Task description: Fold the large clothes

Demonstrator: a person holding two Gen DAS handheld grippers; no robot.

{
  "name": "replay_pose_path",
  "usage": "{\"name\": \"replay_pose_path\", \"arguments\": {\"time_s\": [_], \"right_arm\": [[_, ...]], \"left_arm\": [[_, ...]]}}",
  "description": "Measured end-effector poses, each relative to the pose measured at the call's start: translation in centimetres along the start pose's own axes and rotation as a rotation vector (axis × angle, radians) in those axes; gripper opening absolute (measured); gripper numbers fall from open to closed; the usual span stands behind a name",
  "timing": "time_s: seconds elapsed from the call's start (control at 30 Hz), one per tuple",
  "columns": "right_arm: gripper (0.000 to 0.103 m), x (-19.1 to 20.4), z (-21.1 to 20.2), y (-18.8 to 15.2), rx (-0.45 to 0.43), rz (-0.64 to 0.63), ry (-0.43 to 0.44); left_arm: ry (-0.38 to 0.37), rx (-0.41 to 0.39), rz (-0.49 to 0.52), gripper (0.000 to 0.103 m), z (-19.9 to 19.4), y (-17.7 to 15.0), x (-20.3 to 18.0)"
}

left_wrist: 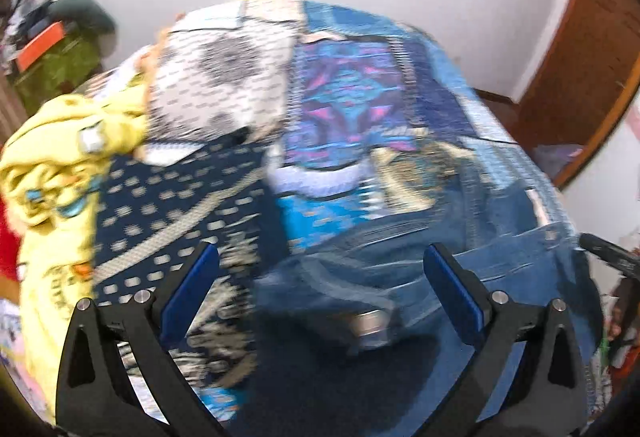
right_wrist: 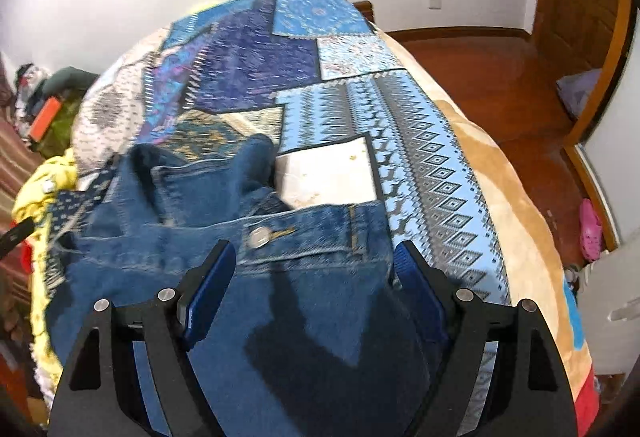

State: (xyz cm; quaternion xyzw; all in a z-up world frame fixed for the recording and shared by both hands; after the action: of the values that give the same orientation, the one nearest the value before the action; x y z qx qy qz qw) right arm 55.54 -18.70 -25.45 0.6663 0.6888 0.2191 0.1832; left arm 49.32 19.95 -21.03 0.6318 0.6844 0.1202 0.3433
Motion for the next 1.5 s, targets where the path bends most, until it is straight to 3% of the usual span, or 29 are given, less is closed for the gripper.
{"name": "replay_pose_path", "arguments": {"time_s": [0.2, 0.33, 0.5, 0.6, 0.73, 0.83, 1.03, 1.13, 1.23, 1.5], "right_arm": [[0.08, 1.0, -1.0, -1.8, 0.018, -0.07, 0.052], [0.08, 1.5, -0.6, -3.6, 0.062, -0.104, 0.057], [0.08, 2.2, 0.7, -4.5, 0.123, -0.117, 0.06], [0.08, 3.0, 1.0, -5.0, 0.137, -0.156, 0.045], [0.08, 3.9, 1.1, -5.7, 0.119, -0.254, 0.007], [0.079, 3.7, 1.5, -6.3, 0.113, -0.3, -0.039], [0.079, 2.3, 0.7, -7.1, 0.05, -0.354, -0.114], [0.079, 2.1, -0.5, -7.4, 0.041, -0.337, -0.136], [0.079, 3.4, -2.0, -7.7, 0.019, -0.313, -0.078], [0.079, 11.2, -3.2, -9.7, -0.007, -0.4, 0.039]], "left_arm": [[-0.025, 0.108, -0.11, 0.103, -0.3, -4.7, 4.8], [-0.016, 0.18, -0.021, 0.103, 0.8, -7.1, 3.5], [-0.021, 0.249, 0.115, 0.103, 3.8, -7.6, 0.0], [0.066, 0.214, 0.14, 0.103, 5.3, -6.5, -0.3], [0.161, 0.144, -0.016, 0.103, 6.1, -4.6, 3.0], [0.187, 0.111, -0.112, 0.103, 5.8, -3.9, 5.8], [0.225, 0.071, -0.065, 0.103, 2.7, -4.1, 5.3], [0.141, 0.044, -0.056, 0.103, 0.2, -4.4, 3.9], [0.073, 0.037, -0.025, 0.103, -1.2, -5.1, 1.8], [-0.097, 0.109, 0.049, 0.103, -1.5, -10.5, -4.7]]}}
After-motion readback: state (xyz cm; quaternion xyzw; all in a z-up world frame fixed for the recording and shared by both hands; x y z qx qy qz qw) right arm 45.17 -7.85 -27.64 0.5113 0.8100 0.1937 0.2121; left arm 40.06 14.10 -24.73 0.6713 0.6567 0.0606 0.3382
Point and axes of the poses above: each gripper's, at about its wrist camera, not at the fingertips, and z roughly the way its jaws point, x to its left, y to its top, the point moved 6 cm from there along z, roughly the way its jaws point, and after that the axes turned 15 degrees about -y, right-handed, at the moved point
